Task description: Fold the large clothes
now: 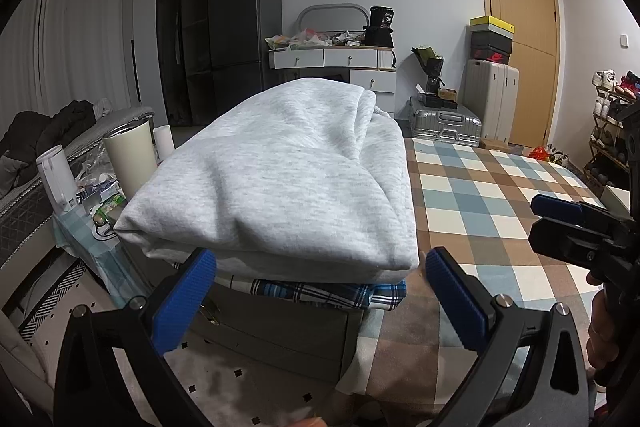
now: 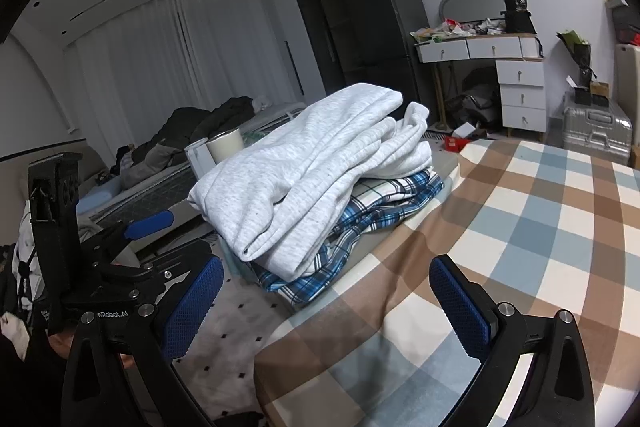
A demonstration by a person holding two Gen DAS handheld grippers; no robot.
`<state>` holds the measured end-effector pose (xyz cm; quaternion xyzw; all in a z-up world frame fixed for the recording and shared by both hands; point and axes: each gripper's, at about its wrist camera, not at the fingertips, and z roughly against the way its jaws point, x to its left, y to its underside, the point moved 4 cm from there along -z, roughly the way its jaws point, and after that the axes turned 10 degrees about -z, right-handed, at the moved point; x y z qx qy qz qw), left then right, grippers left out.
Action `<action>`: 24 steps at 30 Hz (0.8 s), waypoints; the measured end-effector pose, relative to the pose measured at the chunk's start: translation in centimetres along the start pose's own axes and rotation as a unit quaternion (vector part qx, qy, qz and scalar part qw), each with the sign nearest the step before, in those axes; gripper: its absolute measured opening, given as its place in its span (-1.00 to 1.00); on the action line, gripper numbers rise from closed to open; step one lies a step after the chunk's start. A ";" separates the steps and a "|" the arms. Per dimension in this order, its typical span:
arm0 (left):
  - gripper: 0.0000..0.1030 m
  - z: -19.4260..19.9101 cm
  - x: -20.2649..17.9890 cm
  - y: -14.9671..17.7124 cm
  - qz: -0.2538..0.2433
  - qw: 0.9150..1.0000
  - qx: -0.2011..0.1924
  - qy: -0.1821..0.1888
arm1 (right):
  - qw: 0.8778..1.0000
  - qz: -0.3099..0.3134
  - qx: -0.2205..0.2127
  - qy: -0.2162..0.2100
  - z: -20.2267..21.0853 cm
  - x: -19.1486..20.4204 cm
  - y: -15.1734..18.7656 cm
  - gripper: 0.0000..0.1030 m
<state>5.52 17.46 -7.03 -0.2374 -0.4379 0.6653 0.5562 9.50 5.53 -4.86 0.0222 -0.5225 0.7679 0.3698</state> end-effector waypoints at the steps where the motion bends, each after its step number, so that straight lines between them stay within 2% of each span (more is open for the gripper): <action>1: 0.98 0.0 0.0 0.0 0.000 1.000 -0.001 0.000 | 1.000 0.000 0.000 0.000 0.0 0.0 0.0 1.00; 24: 0.98 0.1 -0.3 -0.1 -0.010 1.000 -0.005 0.010 | 1.000 -0.002 0.004 0.006 -0.6 -0.1 0.2 1.00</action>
